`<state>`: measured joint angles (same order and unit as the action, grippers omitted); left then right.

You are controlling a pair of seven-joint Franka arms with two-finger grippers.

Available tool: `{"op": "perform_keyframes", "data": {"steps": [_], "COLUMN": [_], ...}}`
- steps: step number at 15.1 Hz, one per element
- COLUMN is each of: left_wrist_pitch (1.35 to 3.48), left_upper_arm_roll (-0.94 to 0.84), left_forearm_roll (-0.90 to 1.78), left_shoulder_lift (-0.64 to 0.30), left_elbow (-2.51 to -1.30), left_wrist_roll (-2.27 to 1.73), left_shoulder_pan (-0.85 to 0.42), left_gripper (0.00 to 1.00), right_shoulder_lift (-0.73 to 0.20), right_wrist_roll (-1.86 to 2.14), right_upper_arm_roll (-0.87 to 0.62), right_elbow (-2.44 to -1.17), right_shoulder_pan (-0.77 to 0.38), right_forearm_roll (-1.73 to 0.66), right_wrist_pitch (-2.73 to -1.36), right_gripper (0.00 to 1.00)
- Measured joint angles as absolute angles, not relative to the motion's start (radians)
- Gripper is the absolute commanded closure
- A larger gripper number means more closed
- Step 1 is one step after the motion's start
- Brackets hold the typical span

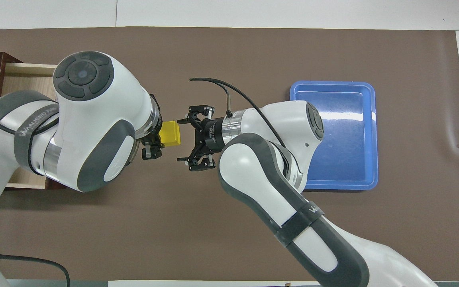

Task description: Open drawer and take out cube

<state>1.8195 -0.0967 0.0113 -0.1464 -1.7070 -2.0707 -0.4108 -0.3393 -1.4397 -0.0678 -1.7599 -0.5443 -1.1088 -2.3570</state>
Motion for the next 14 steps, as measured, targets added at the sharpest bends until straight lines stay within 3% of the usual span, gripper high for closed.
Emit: {"op": "perform_keyframes", "data": {"steps": [13, 14], "left_wrist_pitch": [1.82, 1.82], "left_upper_arm_roll": [-0.099, -0.099], "left_forearm_roll": [0.011, 0.011], "left_shoulder_lift": [-0.146, -0.146], "left_elbow": [-1.707, -1.707], "left_wrist_roll": [-2.07, -2.07], "left_shoulder_pan": [-0.411, -0.411], "left_gripper": [1.0, 1.0], "right_shoulder_lift": [-0.35, -0.35], "right_wrist_roll": [-1.433, -1.433], "right_upper_arm_roll": [-0.072, -0.072], "right_elbow": [-1.745, -1.745], "right_shoulder_pan": [-0.554, -0.554], "right_forearm_roll": [-1.109, -1.109], "right_wrist_pitch": [-2.357, -2.357], "right_gripper": [0.0, 0.05]}}
